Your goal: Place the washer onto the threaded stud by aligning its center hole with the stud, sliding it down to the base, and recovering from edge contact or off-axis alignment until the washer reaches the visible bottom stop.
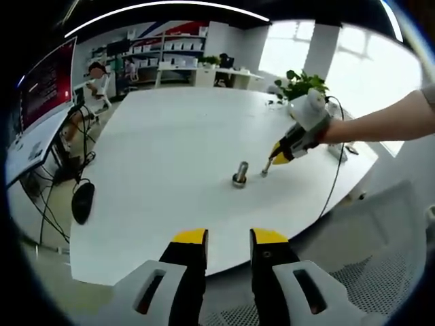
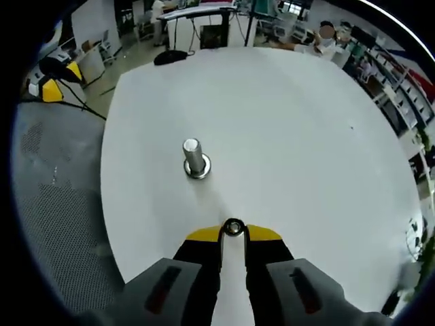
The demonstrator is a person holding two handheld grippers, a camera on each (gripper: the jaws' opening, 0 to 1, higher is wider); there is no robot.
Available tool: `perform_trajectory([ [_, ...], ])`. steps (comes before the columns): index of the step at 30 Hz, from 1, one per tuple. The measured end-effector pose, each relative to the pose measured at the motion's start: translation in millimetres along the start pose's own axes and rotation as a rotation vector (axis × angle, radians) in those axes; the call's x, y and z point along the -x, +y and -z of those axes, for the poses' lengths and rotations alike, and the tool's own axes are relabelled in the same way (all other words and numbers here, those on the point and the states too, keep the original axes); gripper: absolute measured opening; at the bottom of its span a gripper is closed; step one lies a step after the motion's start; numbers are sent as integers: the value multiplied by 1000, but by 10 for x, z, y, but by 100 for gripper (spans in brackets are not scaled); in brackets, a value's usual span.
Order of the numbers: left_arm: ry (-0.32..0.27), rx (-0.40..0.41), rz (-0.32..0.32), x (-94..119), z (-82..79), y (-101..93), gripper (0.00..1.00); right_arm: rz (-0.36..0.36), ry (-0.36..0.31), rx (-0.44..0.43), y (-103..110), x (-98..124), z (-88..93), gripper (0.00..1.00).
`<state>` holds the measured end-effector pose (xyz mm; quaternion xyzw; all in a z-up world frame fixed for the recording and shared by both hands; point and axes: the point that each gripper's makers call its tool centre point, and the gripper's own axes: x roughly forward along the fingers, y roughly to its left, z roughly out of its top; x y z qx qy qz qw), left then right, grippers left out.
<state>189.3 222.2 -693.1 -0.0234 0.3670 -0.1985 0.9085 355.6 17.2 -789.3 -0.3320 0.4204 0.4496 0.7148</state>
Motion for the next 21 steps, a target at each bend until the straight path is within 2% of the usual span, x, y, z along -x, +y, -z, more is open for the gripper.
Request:
perform_trajectory([
  [21, 11, 7, -1, -9, 20, 8, 22, -43, 78, -21, 34, -346, 168, 14],
])
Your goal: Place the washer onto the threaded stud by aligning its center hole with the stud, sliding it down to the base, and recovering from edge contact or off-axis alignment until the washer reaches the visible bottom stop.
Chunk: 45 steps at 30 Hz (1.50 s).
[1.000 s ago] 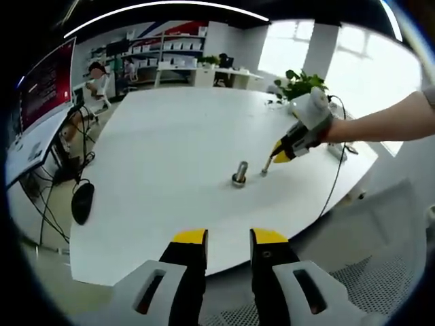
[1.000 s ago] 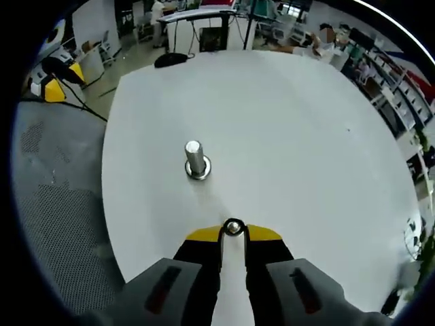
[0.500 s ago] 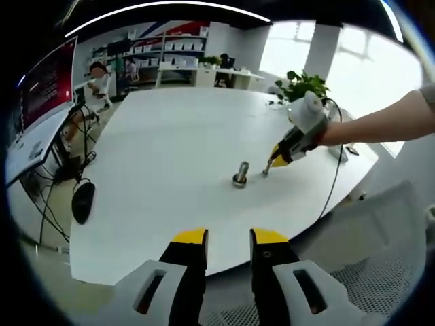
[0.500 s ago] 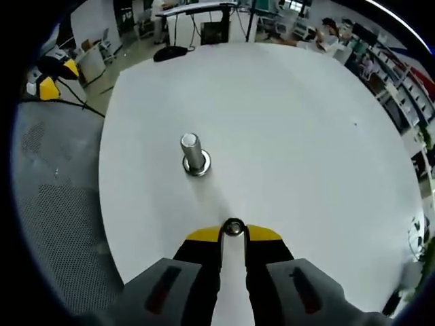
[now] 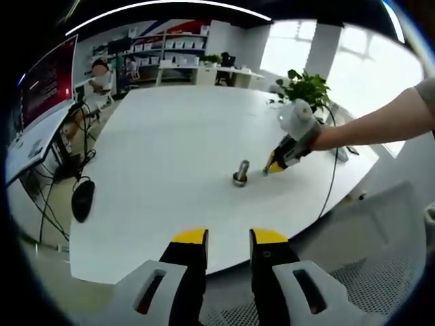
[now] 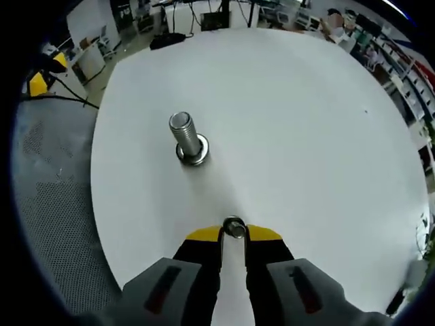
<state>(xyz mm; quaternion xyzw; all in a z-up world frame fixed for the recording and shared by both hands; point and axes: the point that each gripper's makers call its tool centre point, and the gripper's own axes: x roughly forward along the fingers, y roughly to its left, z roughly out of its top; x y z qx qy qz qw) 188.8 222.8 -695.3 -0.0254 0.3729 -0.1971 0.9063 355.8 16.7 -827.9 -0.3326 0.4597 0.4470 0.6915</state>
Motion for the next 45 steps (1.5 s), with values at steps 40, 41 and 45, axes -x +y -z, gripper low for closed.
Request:
perform_trajectory([
  [40, -3, 21, 1, 6, 4, -3, 24, -1, -289, -171, 416, 734, 203, 22],
  [41, -3, 21, 0, 9, 6, -2, 24, 0, -296, -177, 430, 758, 228, 22],
  [45, -9, 20, 6, 14, -3, -11, 25, -13, -308, -213, 500, 866, 303, 22],
])
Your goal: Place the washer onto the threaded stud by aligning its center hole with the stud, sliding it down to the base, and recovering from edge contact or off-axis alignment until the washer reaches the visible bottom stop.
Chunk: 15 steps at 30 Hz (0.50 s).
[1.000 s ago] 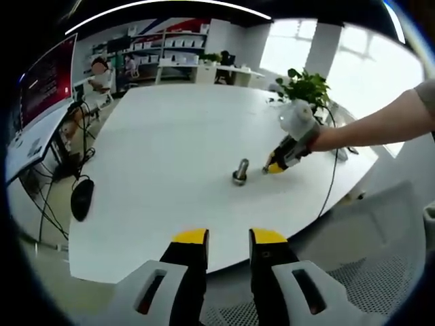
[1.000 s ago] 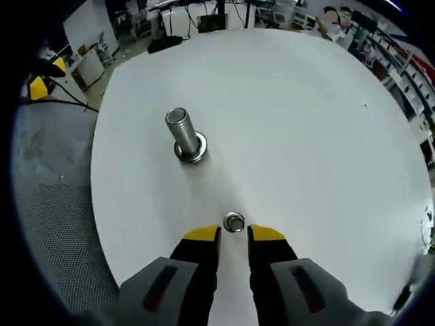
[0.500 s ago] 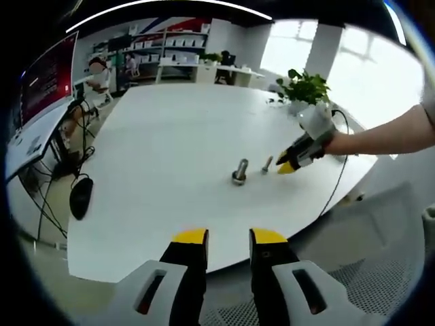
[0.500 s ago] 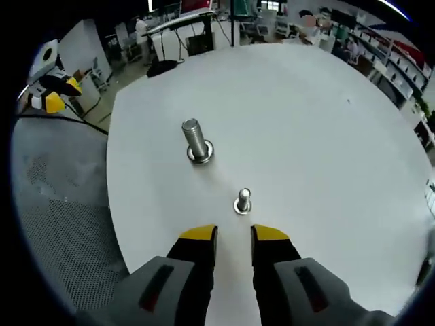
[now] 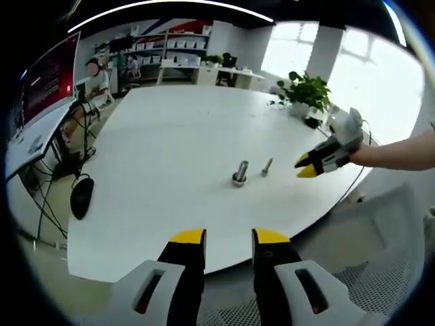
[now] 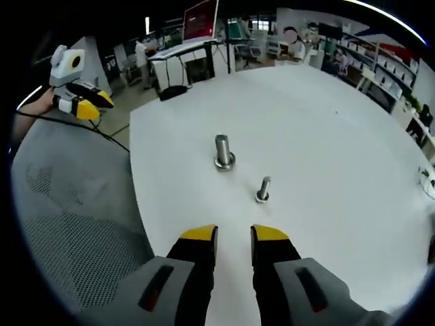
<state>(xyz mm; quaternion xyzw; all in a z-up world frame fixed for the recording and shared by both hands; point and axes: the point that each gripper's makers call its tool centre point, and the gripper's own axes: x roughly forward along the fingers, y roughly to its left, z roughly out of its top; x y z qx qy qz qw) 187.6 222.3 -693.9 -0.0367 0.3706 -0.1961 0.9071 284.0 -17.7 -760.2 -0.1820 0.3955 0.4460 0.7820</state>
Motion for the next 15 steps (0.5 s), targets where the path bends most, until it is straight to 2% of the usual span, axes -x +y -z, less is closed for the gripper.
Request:
perform_trajectory([
  [4, -4, 3, -2, -2, -9, 11, 25, 1, -55, -38, 28, 170, -51, 22],
  [11, -17, 14, -18, 20, -25, 41, 25, -15, -212, -256, 58, 507, -135, 22],
  [15, -37, 21, -22, 41, -53, 45, 25, -7, -259, -262, 174, 655, -132, 24],
])
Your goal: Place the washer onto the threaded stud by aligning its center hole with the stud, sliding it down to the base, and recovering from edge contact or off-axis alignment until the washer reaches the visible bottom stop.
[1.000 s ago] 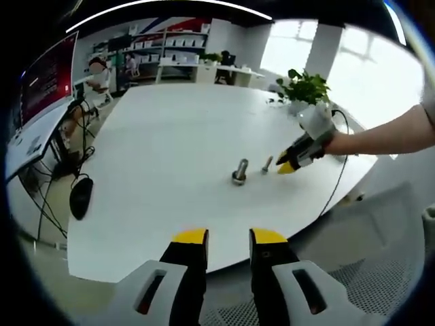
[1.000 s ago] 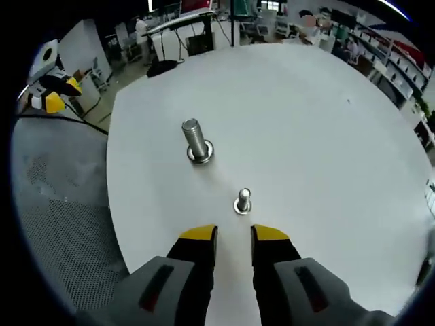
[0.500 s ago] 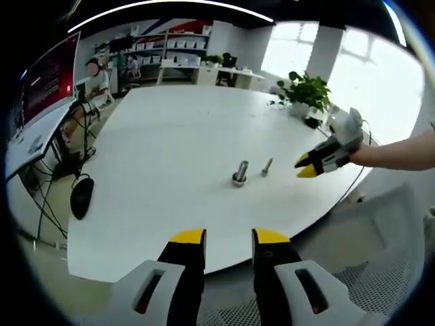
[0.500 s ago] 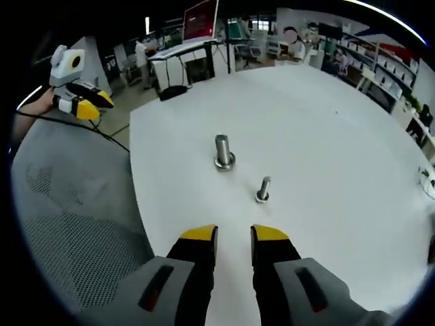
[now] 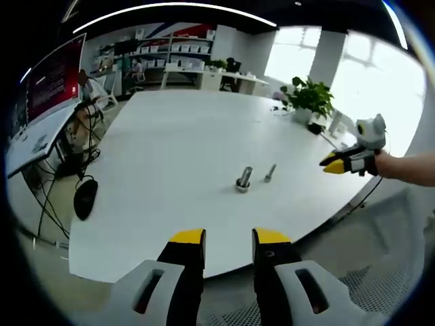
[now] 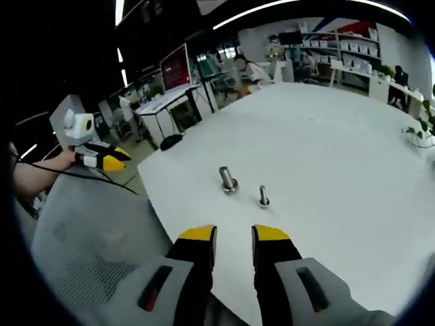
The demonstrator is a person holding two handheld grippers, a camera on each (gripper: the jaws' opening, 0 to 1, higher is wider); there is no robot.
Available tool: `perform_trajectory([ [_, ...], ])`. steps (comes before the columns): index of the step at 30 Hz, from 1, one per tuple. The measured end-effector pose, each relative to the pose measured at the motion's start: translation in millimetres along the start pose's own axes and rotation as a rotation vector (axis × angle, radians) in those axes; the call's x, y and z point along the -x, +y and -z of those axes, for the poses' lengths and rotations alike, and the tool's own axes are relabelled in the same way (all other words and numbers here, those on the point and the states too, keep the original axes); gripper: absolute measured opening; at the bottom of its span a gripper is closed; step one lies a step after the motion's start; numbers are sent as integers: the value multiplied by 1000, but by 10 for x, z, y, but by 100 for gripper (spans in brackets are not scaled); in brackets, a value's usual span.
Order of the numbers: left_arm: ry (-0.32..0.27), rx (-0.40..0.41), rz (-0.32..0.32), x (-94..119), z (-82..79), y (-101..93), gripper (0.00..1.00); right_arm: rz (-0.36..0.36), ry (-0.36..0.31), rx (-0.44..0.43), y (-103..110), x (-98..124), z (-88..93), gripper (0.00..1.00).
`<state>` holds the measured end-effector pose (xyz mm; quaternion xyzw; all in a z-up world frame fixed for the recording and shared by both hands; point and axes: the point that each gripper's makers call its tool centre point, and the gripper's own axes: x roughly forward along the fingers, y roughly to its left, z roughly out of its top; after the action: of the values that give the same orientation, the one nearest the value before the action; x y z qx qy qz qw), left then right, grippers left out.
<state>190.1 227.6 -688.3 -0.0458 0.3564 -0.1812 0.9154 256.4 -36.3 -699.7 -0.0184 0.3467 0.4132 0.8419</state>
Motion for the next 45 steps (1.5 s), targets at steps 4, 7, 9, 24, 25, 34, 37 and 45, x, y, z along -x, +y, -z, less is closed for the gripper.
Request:
perform_trajectory([
  [4, 11, -16, -3, -9, 18, -7, 25, 0, -27, -34, 123, 86, 44, 24],
  [7, 11, -22, -11, 4, 18, -4, 25, -8, -76, -46, 235, 186, 14, 24],
  [9, 8, -19, -15, 3, 10, 12, 25, -11, -98, -54, 281, 251, 4, 24],
  [24, 6, -20, -4, 0, 1, -6, 26, 33, -176, -81, 463, 586, -26, 30],
  [25, 5, -18, -4, 1, 0, -2, 26, 35, -162, -77, 481, 584, 1, 30],
  [34, -2, -21, 2, 2, -13, -7, 26, 85, -164, -57, 589, 617, 35, 30],
  [37, -13, -22, 4, 10, -31, -12, 26, 139, -167, -46, 531, 616, 28, 30],
  [45, -16, -17, 4, 15, -23, -3, 25, 224, -131, -73, 375, 597, 155, 31],
])
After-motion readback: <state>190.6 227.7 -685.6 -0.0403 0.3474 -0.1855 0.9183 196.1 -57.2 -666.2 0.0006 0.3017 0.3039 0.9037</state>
